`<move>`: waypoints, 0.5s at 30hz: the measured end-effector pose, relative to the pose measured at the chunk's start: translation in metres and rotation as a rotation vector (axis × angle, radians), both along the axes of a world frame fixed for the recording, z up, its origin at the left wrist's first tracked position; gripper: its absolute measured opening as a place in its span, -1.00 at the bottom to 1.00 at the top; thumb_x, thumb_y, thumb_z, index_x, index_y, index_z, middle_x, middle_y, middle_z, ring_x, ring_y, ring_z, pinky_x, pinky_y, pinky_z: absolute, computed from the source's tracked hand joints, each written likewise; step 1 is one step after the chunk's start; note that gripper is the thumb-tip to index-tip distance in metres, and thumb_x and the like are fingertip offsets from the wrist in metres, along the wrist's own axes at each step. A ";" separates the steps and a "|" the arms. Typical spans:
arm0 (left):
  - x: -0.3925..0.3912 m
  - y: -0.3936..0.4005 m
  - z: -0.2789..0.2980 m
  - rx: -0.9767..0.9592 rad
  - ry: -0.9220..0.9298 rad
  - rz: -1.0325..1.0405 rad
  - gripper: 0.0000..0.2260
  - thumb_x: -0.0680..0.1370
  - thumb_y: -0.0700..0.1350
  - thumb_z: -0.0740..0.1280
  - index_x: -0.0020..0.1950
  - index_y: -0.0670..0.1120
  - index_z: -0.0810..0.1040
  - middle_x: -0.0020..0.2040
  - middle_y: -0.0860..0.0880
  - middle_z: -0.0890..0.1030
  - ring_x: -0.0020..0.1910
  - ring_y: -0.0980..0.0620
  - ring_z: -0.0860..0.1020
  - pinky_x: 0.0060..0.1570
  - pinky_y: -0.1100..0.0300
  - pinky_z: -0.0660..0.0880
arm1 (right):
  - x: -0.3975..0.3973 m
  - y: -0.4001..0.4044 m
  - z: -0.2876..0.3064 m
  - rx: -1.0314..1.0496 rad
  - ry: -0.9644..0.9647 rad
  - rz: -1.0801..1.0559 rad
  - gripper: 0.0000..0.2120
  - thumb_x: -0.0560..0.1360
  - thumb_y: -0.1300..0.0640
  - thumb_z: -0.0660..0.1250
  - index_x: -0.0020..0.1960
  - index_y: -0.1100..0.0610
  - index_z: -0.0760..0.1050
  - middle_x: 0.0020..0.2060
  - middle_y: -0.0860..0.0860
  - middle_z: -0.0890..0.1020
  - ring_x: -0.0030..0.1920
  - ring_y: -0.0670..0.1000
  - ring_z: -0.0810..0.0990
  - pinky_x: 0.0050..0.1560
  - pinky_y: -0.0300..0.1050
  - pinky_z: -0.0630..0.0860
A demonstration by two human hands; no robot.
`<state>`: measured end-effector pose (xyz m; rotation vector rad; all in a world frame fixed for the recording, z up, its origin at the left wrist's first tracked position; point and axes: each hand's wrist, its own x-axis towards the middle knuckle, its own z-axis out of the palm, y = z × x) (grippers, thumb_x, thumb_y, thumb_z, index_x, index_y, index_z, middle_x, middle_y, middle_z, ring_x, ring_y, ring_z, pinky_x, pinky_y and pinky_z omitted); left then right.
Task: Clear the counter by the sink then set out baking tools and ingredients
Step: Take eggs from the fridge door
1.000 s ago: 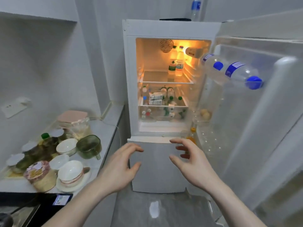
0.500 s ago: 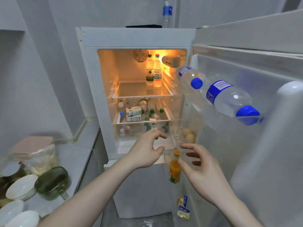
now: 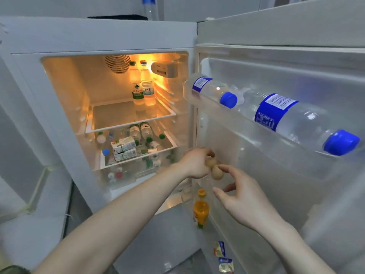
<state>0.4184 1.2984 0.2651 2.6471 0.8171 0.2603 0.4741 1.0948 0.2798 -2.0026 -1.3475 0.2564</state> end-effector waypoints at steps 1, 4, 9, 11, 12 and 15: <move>0.003 0.003 -0.002 -0.006 0.015 -0.007 -0.61 0.45 -0.03 0.37 0.29 0.01 0.54 0.20 -0.06 0.63 0.17 -0.12 0.58 0.13 0.06 0.54 | 0.000 0.003 0.000 -0.011 -0.026 -0.016 -0.44 0.48 -0.09 0.43 0.44 -0.21 0.36 0.22 -0.25 0.51 -0.08 -0.21 0.60 -0.03 -0.21 0.51; 0.006 0.012 -0.007 -0.004 0.027 -0.038 -0.62 0.43 -0.02 0.41 0.25 0.03 0.54 0.16 -0.03 0.64 0.12 -0.10 0.60 0.09 0.07 0.56 | -0.001 0.007 -0.004 -0.034 -0.067 -0.079 -0.45 0.48 -0.08 0.43 0.43 -0.19 0.37 0.22 -0.23 0.53 -0.11 -0.20 0.61 0.01 -0.13 0.54; 0.006 0.017 -0.009 0.021 -0.011 -0.062 -0.65 0.46 -0.05 0.44 0.23 0.00 0.51 0.15 -0.07 0.62 0.12 -0.13 0.59 0.02 0.10 0.52 | -0.005 0.006 -0.009 -0.012 -0.099 -0.144 -0.48 0.48 -0.03 0.44 0.40 -0.19 0.40 0.15 -0.24 0.54 -0.04 -0.19 0.60 -0.01 -0.15 0.53; -0.003 0.019 -0.005 0.021 -0.075 -0.060 -0.66 0.48 -0.07 0.44 0.23 -0.02 0.50 0.14 -0.08 0.62 0.10 -0.13 0.59 0.00 0.08 0.53 | -0.009 0.011 -0.005 0.022 -0.119 -0.150 -0.50 0.48 0.02 0.44 0.38 -0.17 0.42 0.13 -0.22 0.58 0.02 -0.16 0.60 0.02 -0.16 0.54; -0.010 0.019 -0.001 0.020 -0.112 -0.055 -0.66 0.48 -0.07 0.45 0.23 -0.02 0.50 0.13 -0.08 0.63 0.09 -0.13 0.59 0.00 0.07 0.53 | -0.010 0.014 -0.001 0.039 -0.129 -0.142 -0.51 0.49 0.05 0.43 0.39 -0.15 0.43 0.15 -0.20 0.59 0.05 -0.15 0.59 0.05 -0.15 0.57; -0.038 0.020 0.012 0.025 -0.208 -0.031 -0.66 0.48 -0.05 0.47 0.21 0.02 0.49 0.11 -0.04 0.63 0.05 -0.08 0.59 0.01 0.03 0.55 | -0.013 0.028 0.012 0.007 -0.217 -0.099 -0.47 0.51 0.11 0.40 0.47 -0.05 0.40 0.31 -0.10 0.58 0.21 -0.08 0.57 0.22 -0.09 0.55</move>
